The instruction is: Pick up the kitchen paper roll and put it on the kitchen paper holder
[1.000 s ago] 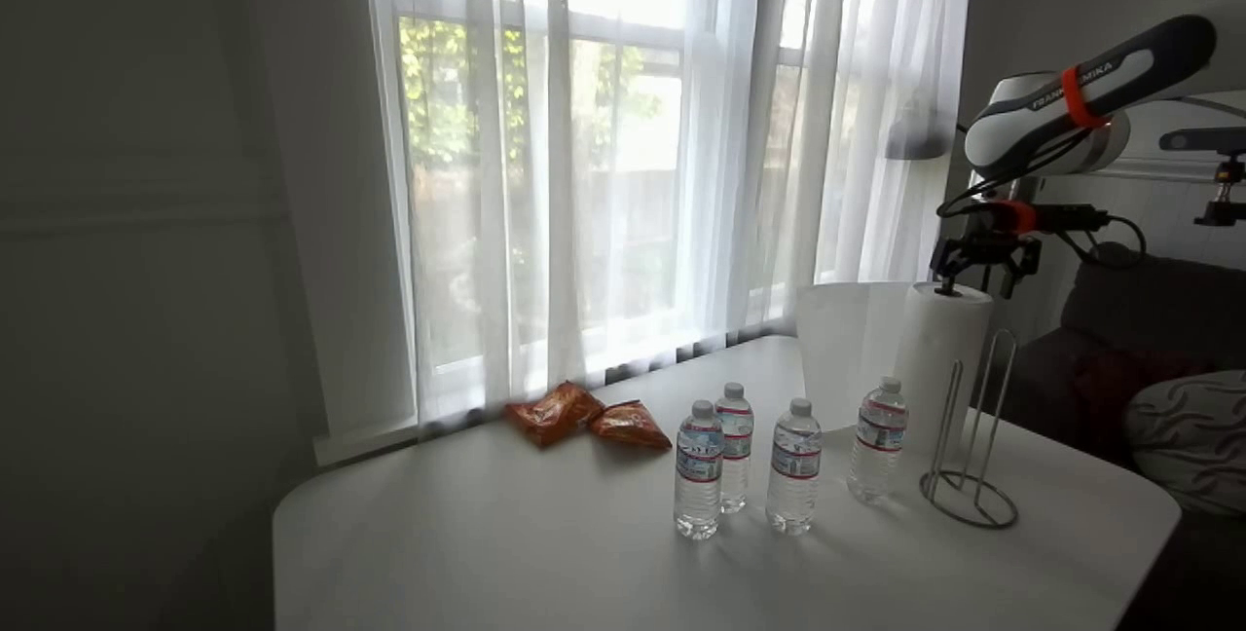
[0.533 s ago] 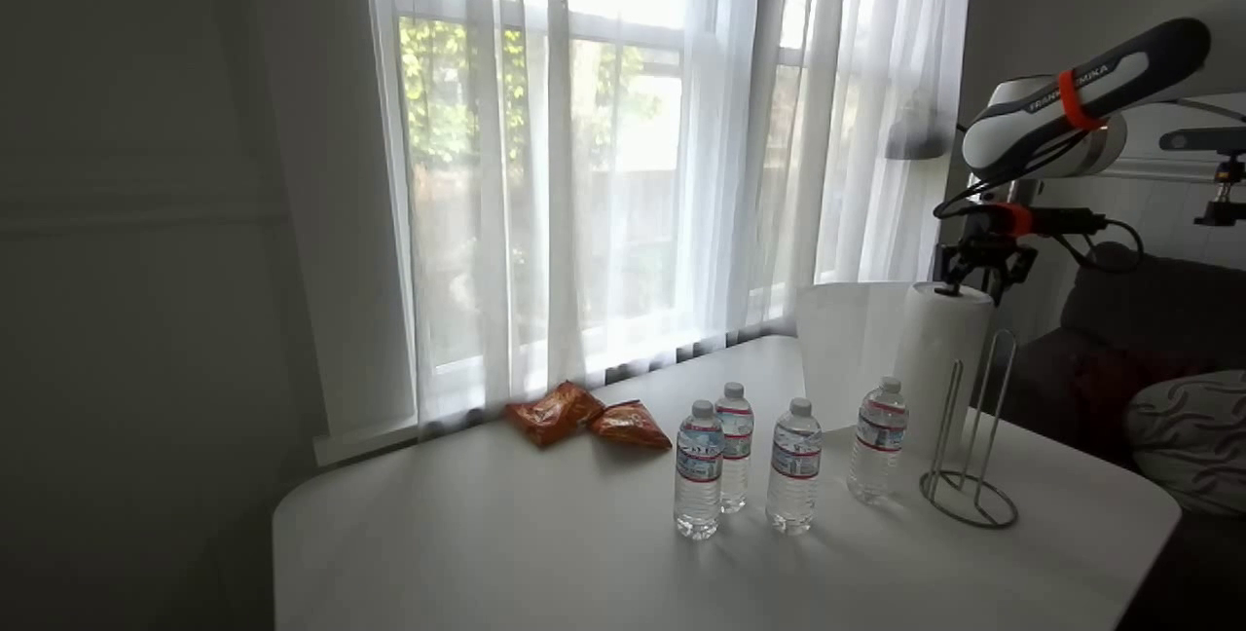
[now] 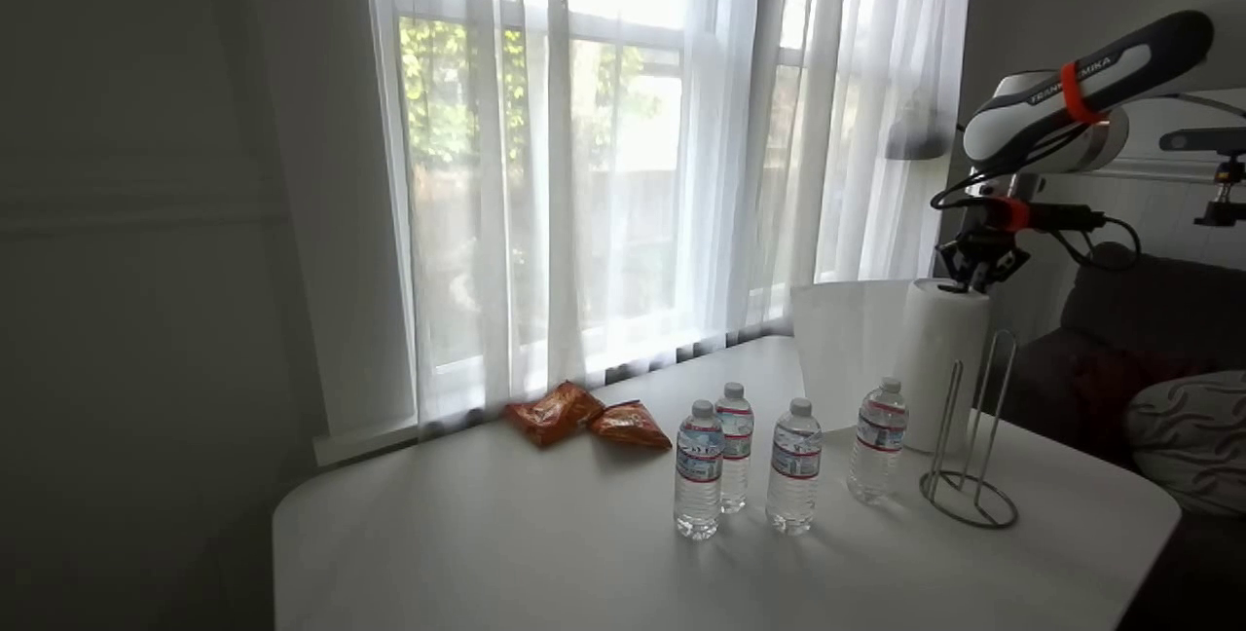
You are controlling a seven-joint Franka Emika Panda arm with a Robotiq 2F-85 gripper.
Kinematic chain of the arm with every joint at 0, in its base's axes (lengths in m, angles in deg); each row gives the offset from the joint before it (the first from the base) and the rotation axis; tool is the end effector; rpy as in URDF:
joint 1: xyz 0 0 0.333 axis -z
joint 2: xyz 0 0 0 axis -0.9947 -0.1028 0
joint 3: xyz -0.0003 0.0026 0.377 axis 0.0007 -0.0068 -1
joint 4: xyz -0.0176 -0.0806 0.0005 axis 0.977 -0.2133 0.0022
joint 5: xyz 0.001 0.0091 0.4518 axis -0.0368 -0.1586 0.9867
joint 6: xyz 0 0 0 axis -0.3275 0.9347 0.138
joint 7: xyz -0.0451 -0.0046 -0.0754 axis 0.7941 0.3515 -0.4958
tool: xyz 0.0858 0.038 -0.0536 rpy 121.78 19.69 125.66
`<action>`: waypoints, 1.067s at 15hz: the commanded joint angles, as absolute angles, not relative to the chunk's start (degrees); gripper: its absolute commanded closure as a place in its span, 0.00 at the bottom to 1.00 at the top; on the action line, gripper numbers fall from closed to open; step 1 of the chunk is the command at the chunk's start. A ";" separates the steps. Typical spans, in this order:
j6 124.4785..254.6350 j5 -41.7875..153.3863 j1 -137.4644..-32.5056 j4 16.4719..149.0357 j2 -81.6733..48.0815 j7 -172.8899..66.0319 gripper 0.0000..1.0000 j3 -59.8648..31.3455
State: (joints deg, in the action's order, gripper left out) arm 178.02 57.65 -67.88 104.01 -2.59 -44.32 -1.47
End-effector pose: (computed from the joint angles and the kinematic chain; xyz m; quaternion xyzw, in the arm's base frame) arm 0.5316 -0.3436 0.4911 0.9183 -0.3906 0.0596 0.0240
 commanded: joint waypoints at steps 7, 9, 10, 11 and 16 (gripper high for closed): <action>161.90 59.54 -68.58 93.68 7.11 -43.61 0.96 -2.62; 157.21 60.04 -68.93 90.77 8.94 -44.08 0.96 -2.91; 154.99 60.44 -69.01 89.04 9.46 -44.35 0.96 -2.97; 153.31 60.65 -69.04 87.67 10.24 -44.57 0.96 -3.01; 144.31 62.62 -69.28 79.17 11.00 -45.96 0.96 -2.63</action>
State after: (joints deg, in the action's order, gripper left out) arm 149.89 60.20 -69.07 84.51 10.93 -44.57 -3.16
